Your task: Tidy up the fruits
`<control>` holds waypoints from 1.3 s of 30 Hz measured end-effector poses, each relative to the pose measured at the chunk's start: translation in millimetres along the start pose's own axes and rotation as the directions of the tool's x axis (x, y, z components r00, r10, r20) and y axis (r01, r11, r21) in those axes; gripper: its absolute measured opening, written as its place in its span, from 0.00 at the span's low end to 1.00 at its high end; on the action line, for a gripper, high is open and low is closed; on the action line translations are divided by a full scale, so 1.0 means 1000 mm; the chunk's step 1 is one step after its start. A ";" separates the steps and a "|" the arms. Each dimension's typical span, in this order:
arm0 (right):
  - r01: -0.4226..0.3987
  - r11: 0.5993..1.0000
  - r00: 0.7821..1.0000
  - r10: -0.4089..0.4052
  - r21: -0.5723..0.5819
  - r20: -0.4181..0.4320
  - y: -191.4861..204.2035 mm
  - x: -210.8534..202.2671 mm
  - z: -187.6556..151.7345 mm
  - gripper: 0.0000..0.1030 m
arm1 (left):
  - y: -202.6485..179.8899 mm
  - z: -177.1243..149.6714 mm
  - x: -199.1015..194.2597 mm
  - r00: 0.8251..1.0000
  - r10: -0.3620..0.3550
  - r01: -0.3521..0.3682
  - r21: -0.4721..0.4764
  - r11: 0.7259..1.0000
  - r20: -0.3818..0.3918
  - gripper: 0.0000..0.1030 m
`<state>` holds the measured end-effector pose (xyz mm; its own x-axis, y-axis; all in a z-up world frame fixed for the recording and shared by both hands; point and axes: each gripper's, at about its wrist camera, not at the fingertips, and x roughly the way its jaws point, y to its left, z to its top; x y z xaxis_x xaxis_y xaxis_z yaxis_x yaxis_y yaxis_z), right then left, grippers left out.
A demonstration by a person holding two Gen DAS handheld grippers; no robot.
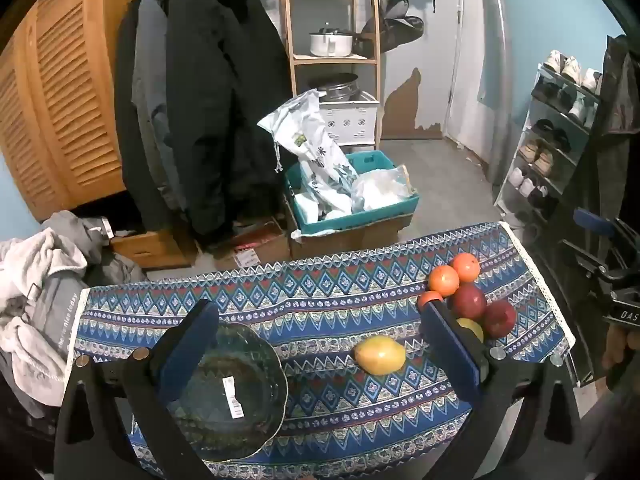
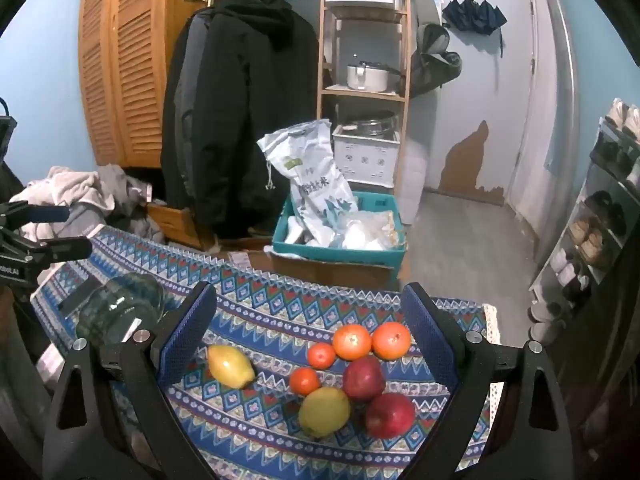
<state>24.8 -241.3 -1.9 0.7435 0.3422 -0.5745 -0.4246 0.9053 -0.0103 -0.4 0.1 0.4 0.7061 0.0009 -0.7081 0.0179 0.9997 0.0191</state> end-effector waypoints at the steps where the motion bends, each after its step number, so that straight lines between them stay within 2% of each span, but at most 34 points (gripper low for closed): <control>1: 0.002 1.000 1.000 -0.002 -0.002 0.003 0.000 0.000 0.000 0.89 | 0.000 0.000 0.000 1.000 0.002 -0.002 0.001 1.000 0.002 0.99; 7: 0.005 1.000 1.000 -0.005 -0.006 0.011 -0.004 -0.002 -0.001 0.89 | 0.000 0.004 -0.002 1.000 0.015 -0.015 0.010 1.000 0.009 0.99; 12: 0.008 1.000 1.000 -0.008 -0.013 0.001 0.003 -0.002 0.000 0.89 | -0.001 0.002 -0.001 1.000 -0.006 0.006 0.014 1.000 0.007 0.99; 39: 0.001 1.000 1.000 -0.001 -0.012 -0.005 0.004 -0.002 -0.003 0.89 | -0.010 -0.001 -0.004 1.000 -0.010 0.009 0.033 0.999 0.028 0.99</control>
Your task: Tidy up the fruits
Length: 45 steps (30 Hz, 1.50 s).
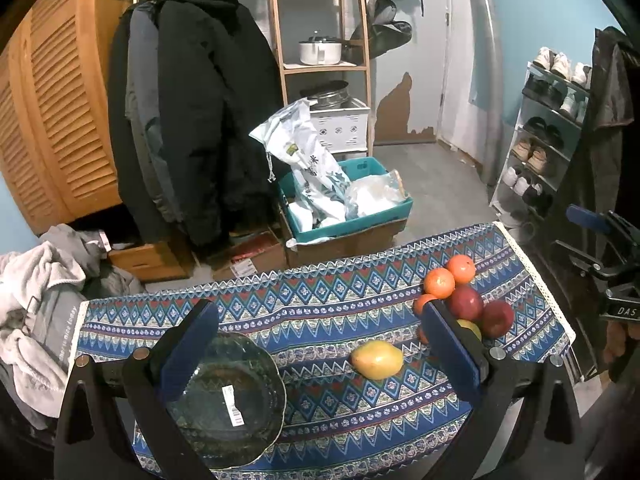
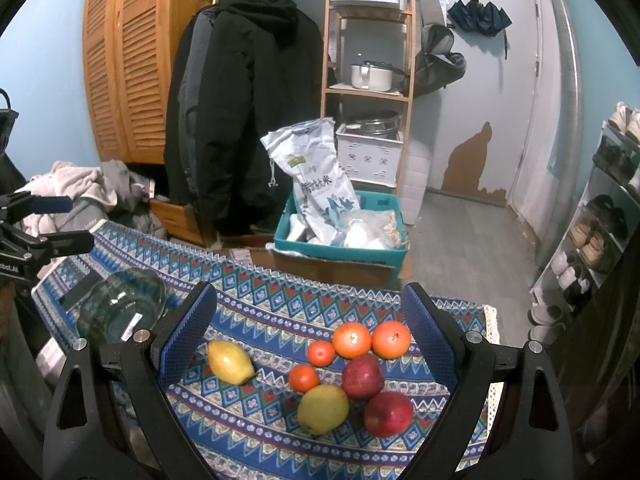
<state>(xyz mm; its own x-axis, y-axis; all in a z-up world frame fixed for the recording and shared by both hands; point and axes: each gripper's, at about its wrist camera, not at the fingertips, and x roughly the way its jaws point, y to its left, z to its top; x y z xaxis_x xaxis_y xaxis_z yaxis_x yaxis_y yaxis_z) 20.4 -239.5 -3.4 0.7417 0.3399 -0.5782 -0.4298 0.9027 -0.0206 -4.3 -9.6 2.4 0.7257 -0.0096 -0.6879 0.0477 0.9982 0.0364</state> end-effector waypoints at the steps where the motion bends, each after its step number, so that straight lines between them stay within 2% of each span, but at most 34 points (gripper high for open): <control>1: 0.000 1.000 1.000 0.000 0.000 0.001 0.000 0.000 0.000 0.89 | 0.000 0.000 0.000 1.000 -0.002 0.002 0.000 1.000 -0.001 0.99; 20: -0.003 1.000 1.000 0.003 -0.002 0.001 0.002 0.001 0.000 0.89 | 0.001 0.001 -0.002 1.000 -0.028 0.028 -0.006 1.000 0.005 0.99; 35: 0.003 1.000 1.000 -0.003 -0.002 0.002 0.004 0.001 -0.002 0.89 | -0.001 0.000 0.001 1.000 -0.005 0.005 -0.008 1.000 -0.007 0.99; 45: 0.004 1.000 1.000 -0.004 -0.005 0.003 0.006 0.000 -0.001 0.89 | 0.000 0.000 0.001 1.000 -0.021 0.021 -0.010 1.000 -0.002 0.99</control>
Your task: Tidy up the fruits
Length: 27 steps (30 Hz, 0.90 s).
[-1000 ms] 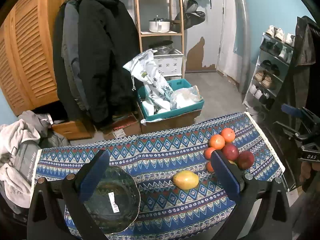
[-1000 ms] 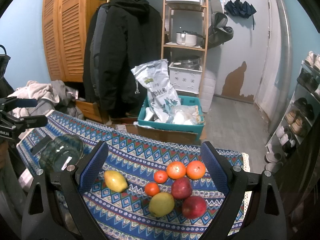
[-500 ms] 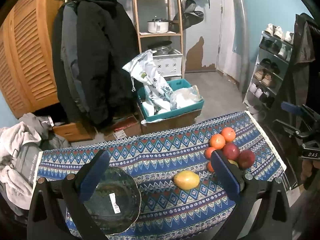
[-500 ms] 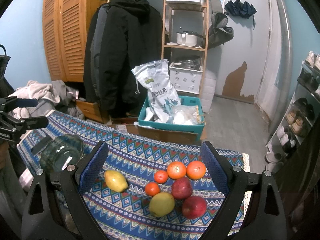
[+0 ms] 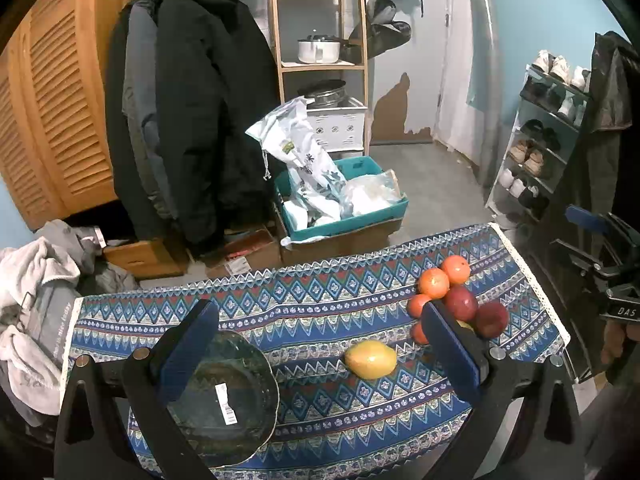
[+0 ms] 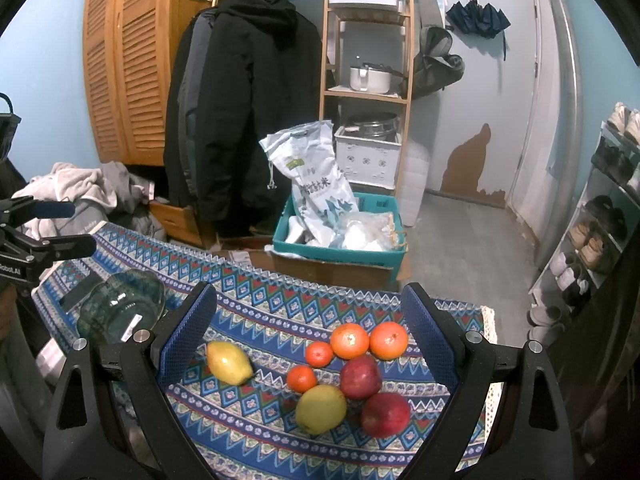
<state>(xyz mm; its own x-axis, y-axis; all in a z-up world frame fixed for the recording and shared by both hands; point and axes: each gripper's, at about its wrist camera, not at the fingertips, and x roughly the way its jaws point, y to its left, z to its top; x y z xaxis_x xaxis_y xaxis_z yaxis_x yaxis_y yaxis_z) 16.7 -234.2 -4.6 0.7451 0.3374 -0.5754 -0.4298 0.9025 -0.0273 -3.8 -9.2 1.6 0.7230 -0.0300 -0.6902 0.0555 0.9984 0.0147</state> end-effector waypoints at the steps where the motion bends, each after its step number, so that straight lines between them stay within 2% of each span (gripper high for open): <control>1: 0.001 1.000 1.000 -0.001 0.000 0.000 0.000 0.000 0.000 0.89 | 0.000 0.000 0.000 1.000 -0.001 0.001 0.002 1.000 0.002 0.99; 27: -0.001 1.000 1.000 0.001 0.005 -0.003 -0.003 -0.001 0.000 0.89 | -0.005 -0.003 0.004 1.000 -0.008 0.008 0.007 1.000 -0.007 0.99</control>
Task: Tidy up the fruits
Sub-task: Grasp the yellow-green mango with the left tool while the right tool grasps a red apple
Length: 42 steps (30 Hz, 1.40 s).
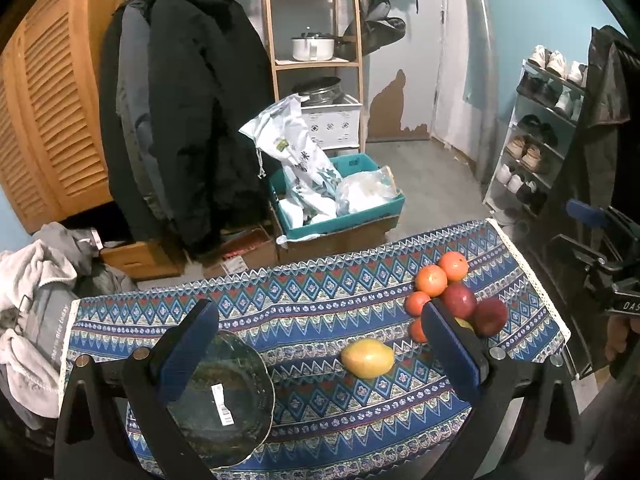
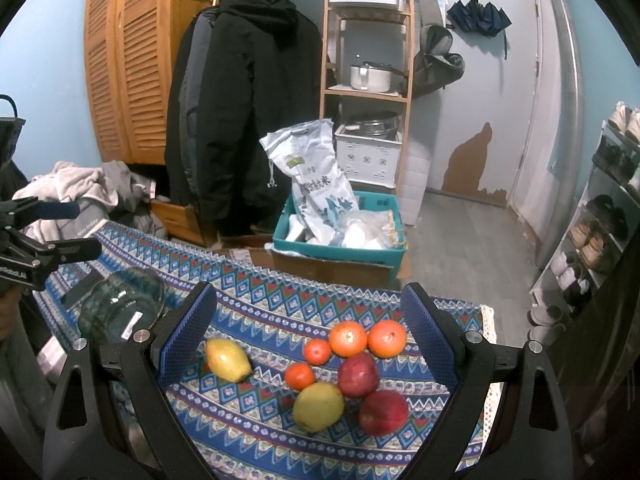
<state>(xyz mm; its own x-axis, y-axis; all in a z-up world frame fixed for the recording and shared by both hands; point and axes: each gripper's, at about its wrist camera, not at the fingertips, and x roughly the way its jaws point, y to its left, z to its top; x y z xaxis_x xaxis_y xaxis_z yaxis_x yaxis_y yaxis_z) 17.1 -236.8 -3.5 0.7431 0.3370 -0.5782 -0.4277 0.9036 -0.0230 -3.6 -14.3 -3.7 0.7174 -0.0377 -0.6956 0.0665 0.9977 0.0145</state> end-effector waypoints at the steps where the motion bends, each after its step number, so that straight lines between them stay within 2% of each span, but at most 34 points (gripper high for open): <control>1: 0.002 1.000 1.000 -0.002 0.001 -0.001 -0.001 -0.001 -0.001 0.89 | -0.001 0.000 0.000 1.000 -0.002 0.002 0.000 1.000 -0.002 0.99; 14: 0.027 0.999 1.000 -0.027 0.025 -0.015 -0.026 -0.003 -0.006 0.89 | -0.010 0.001 0.013 1.000 0.001 0.000 0.022 1.000 -0.023 0.99; 20: 0.049 0.997 0.998 -0.047 0.053 -0.039 -0.043 0.000 -0.010 0.89 | -0.013 0.000 0.031 0.996 -0.020 0.021 0.012 1.000 -0.087 0.99; 31: 0.103 0.988 0.987 -0.086 0.118 -0.139 -0.078 0.019 -0.022 0.89 | -0.024 -0.002 0.070 0.975 -0.065 0.069 0.011 0.998 -0.213 0.99; 42: 0.160 0.976 0.949 -0.110 0.151 -0.296 -0.108 0.057 -0.050 0.89 | -0.033 -0.009 0.118 0.946 -0.054 0.058 0.003 0.998 -0.319 0.99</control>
<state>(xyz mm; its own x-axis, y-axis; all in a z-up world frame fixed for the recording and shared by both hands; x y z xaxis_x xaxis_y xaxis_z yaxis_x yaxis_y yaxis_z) 80.1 -328.6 -74.6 0.5999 0.1423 -0.7873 -0.2208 0.9753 0.0080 72.6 -50.7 -93.1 0.4541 -0.0719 -0.8881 0.1100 0.9936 -0.0243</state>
